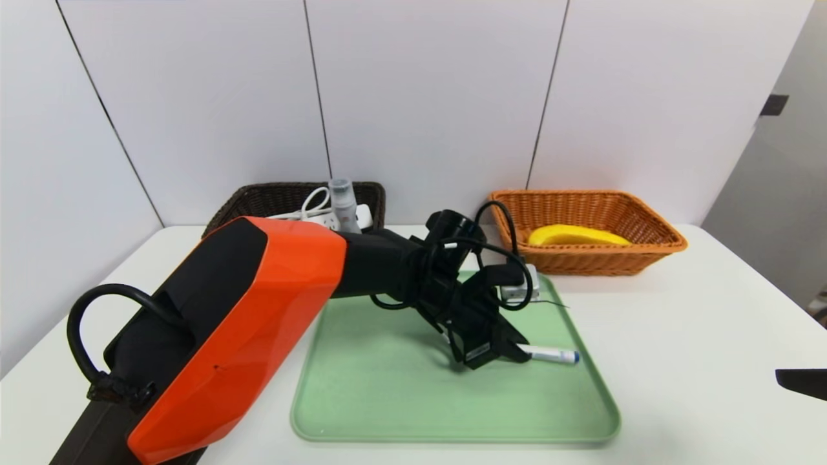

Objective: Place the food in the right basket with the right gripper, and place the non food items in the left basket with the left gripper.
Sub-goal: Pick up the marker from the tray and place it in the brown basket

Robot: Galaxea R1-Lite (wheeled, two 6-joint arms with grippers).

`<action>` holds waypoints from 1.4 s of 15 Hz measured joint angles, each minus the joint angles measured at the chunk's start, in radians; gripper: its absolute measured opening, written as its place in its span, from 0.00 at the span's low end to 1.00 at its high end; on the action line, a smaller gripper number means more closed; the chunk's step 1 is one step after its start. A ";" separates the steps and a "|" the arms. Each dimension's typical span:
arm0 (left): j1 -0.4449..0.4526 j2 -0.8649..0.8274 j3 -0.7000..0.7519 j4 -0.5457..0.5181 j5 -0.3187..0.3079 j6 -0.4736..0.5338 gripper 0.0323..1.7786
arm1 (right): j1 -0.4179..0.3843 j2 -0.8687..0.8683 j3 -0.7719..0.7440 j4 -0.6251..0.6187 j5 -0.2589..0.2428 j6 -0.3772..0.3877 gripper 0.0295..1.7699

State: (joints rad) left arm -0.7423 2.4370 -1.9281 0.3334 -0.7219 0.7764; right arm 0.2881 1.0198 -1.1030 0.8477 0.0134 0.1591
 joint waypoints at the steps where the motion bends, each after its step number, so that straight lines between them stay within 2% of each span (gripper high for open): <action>1: 0.000 -0.002 0.000 0.001 0.002 0.000 0.10 | 0.000 0.000 0.000 0.000 0.000 0.001 0.96; 9: 0.024 -0.068 0.005 0.023 0.004 -0.020 0.10 | 0.000 -0.003 0.009 0.000 0.000 0.002 0.96; 15: 0.089 -0.262 0.039 0.059 0.008 -0.184 0.10 | 0.000 -0.019 0.016 0.000 0.000 0.001 0.96; 19: 0.155 -0.425 0.062 0.059 0.096 -0.331 0.10 | 0.000 -0.039 0.017 0.000 0.003 -0.002 0.96; 21: 0.218 -0.498 0.067 0.061 0.114 -0.350 0.10 | 0.000 -0.049 0.017 0.000 0.004 -0.002 0.96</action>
State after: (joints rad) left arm -0.5243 1.9391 -1.8613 0.3940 -0.6079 0.4266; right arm 0.2881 0.9709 -1.0857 0.8481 0.0172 0.1572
